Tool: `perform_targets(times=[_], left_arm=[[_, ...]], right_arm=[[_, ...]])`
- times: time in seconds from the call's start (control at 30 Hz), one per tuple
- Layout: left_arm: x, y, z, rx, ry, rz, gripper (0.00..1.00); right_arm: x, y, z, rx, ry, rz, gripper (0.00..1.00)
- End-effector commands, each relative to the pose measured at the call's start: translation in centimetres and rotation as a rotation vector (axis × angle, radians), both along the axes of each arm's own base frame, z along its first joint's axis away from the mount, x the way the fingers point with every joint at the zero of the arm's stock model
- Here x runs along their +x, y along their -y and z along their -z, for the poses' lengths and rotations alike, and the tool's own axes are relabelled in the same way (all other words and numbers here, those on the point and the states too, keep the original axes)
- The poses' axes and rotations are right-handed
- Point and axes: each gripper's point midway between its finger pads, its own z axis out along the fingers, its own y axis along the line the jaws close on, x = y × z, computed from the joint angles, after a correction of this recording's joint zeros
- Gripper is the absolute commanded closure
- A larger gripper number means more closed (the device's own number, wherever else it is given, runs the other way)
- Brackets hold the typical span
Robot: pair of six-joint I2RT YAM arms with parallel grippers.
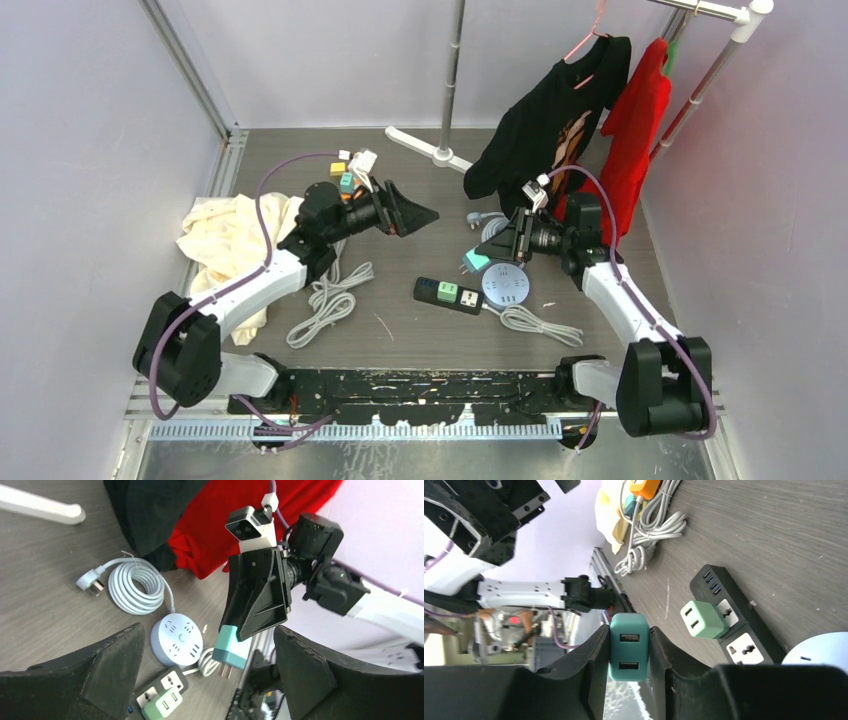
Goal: Pull the plug off the socket
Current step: Place the plug at the center of the board.
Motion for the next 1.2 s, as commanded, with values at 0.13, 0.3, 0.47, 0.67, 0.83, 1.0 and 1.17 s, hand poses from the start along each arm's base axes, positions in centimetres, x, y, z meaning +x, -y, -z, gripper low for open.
perform_targets(times=[0.13,0.3,0.47,0.67,0.83,1.0,1.17], left_arm=[[0.4,1.0,-0.4,0.020,-0.173,0.020,0.02],[-1.8,2.4,0.8,0.318,0.132,-0.018,0.01],[-2.6,4.2,1.4,0.406,0.205,0.023,0.06],[-2.9,6.4,2.3,0.480,0.186,0.072,0.09],[-2.1,7.4,3.6,0.566,0.139,0.044,0.10],[-1.9,8.5,4.3,0.599,0.097,0.053,0.19],[-2.0,9.1,5.0,0.615,0.065,0.071,0.33]], right_arm=[[2.8,-0.7,-3.3,0.124,-0.205,0.018,0.95],[3.9,-0.9,-2.8,0.149,-0.325,0.031,0.97],[4.5,-1.1,-2.5,0.165,-0.400,0.032,0.98],[4.6,-1.3,-2.1,0.165,-0.423,0.026,0.99],[4.5,-1.4,-2.1,0.163,-0.422,0.023,0.99],[4.5,-1.4,-2.0,0.163,-0.425,0.025,0.99],[4.5,-1.4,-2.0,0.162,-0.421,0.026,0.99]])
